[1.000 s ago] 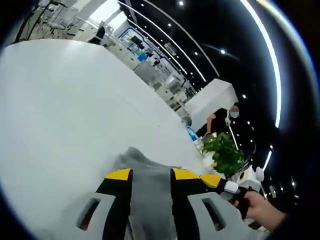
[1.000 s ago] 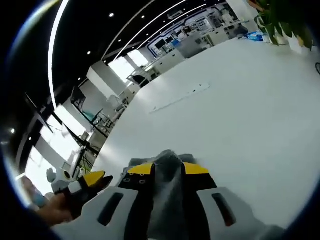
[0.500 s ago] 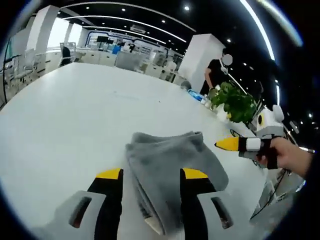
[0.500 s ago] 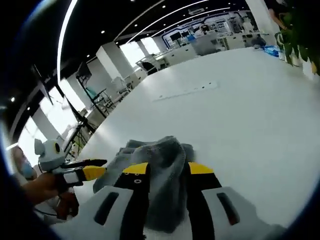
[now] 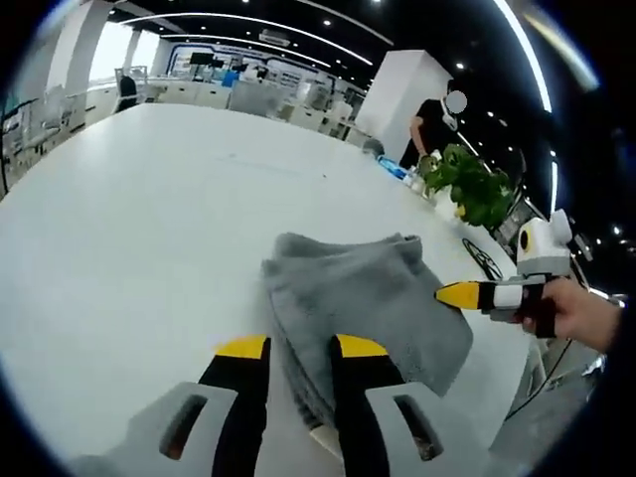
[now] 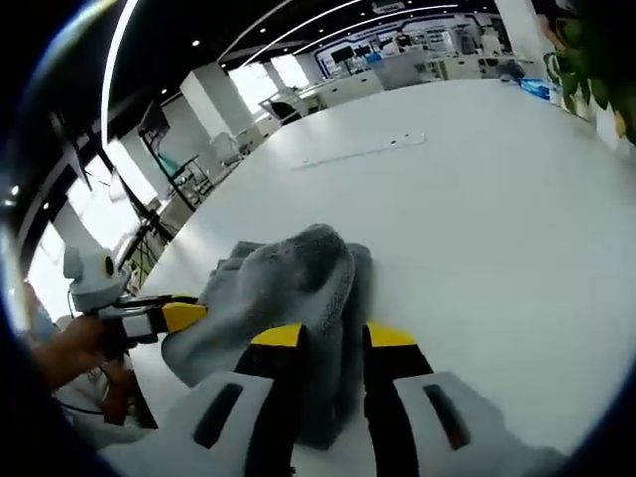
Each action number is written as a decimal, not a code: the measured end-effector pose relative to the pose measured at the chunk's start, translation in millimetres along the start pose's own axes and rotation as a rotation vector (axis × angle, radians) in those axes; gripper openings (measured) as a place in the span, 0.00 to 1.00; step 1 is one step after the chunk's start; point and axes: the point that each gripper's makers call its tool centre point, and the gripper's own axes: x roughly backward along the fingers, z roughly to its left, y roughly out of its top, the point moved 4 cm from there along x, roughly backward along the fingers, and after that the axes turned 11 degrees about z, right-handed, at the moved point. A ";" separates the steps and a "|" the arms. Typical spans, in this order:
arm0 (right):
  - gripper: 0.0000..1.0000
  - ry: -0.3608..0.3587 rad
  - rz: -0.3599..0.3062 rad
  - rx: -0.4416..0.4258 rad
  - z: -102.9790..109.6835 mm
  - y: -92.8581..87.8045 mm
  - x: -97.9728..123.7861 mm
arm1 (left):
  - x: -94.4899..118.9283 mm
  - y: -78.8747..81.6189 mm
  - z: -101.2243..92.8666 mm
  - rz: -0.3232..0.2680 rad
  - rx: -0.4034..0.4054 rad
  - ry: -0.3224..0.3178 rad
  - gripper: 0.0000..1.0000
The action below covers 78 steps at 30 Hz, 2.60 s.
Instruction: Fold the towel on the table until its edges align and the towel forms a compact rectangular stack.
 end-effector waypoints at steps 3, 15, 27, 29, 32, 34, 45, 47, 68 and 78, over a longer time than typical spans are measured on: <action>0.18 -0.005 0.000 0.004 -0.6 -1.2 -3.0 | -1.3 -0.8 -3.8 0.019 -0.042 0.031 0.20; 0.17 -0.067 -0.016 -0.002 -17.2 -6.8 0.0 | -22.5 12.3 -12.6 0.041 -0.096 -0.017 0.16; 0.10 -0.124 -0.034 0.008 -41.4 0.2 6.5 | -49.9 27.1 -38.7 0.073 -0.134 -0.059 0.16; 0.10 -0.124 -0.035 -0.001 -42.8 0.3 7.2 | -50.7 28.4 -40.3 0.078 -0.139 -0.054 0.16; 0.10 -0.123 -0.039 -0.012 -45.2 1.1 7.3 | -51.4 27.9 -41.0 0.087 -0.144 -0.046 0.16; 0.08 -0.120 -0.081 0.019 -41.2 6.4 12.0 | -51.2 28.2 -42.2 0.087 -0.159 -0.040 0.17; 0.17 -0.070 -0.131 0.033 -33.0 12.6 33.9 | -21.7 42.7 -54.3 -0.016 -0.210 -0.039 0.39; 0.17 -0.063 -0.143 0.055 -27.7 16.1 41.5 | -15.8 47.0 -55.8 -0.038 -0.213 -0.033 0.43; 0.41 -0.063 -0.248 0.130 1.0 -16.6 132.1 | 83.6 35.5 -83.5 -0.286 -0.243 -0.069 0.88; 0.54 -0.089 -0.269 0.152 9.5 -48.3 149.0 | 116.1 12.2 -93.4 -0.322 -0.283 -0.080 1.00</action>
